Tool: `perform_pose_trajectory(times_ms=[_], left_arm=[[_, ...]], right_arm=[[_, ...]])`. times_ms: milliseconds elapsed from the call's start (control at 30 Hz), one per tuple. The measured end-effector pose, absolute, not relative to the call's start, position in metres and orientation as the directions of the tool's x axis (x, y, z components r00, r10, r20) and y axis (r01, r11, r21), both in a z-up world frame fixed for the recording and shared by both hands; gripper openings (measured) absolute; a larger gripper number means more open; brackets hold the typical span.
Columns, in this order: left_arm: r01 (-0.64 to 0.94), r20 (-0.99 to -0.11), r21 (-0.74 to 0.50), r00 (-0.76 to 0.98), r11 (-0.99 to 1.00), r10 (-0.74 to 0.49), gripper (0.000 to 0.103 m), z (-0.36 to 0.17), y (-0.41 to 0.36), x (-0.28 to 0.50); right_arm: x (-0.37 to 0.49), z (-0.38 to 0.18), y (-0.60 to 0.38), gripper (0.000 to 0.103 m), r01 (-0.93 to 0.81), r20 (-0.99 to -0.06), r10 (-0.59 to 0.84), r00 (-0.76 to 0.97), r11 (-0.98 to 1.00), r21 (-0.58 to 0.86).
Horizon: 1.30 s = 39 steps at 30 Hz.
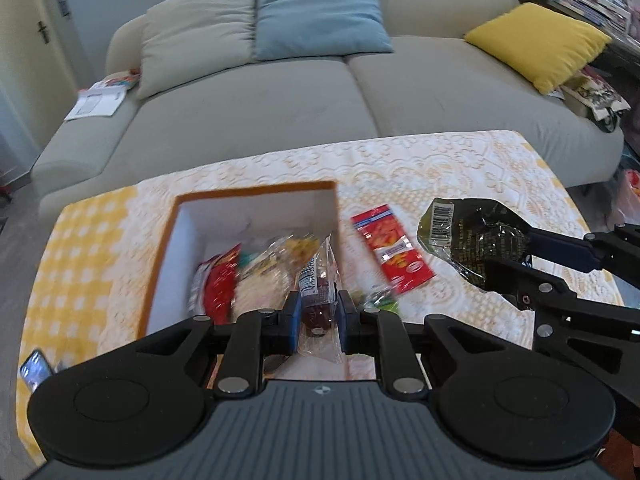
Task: Organize snacks
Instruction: 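Lift both bags and carry them over the box, lowering toward it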
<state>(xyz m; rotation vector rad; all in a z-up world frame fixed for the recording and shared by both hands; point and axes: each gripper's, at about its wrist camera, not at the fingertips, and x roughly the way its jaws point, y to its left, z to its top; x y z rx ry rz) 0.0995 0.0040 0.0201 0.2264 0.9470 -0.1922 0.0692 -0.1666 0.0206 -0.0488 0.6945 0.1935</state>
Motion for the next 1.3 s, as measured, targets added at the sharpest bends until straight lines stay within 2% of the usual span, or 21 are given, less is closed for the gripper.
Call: perform_pose_trajectory(times_ms=[233, 600, 933, 1300], left_arm=[[0.203, -0.827, 0.110, 0.562, 0.973, -0.024, 0.020, 0.010, 0.041, 0.089], [0.160, -0.895, 0.088, 0.446, 0.983, 0.007, 0.020, -0.028, 0.090, 0.101], [0.183, -0.933, 0.037, 0.358, 0.982, -0.031, 0.020, -0.050, 0.103, 0.111], [0.215, -0.963, -0.010, 0.259, 0.977, -0.067, 0.021, -0.073, 0.103, 0.128]], right_arm=[[0.059, 0.016, -0.126, 0.033, -0.262, -0.672, 0.223, 0.706, 0.964, 0.044], [0.077, -0.021, -0.072, 0.033, -0.367, -0.791, 0.331, 0.515, 0.919, 0.145], [0.098, -0.042, -0.026, 0.033, -0.515, -0.848, 0.313, 0.428, 0.855, 0.056], [0.127, -0.063, -0.010, 0.032, -0.633, -0.915, 0.311, 0.259, 0.770, 0.083]])
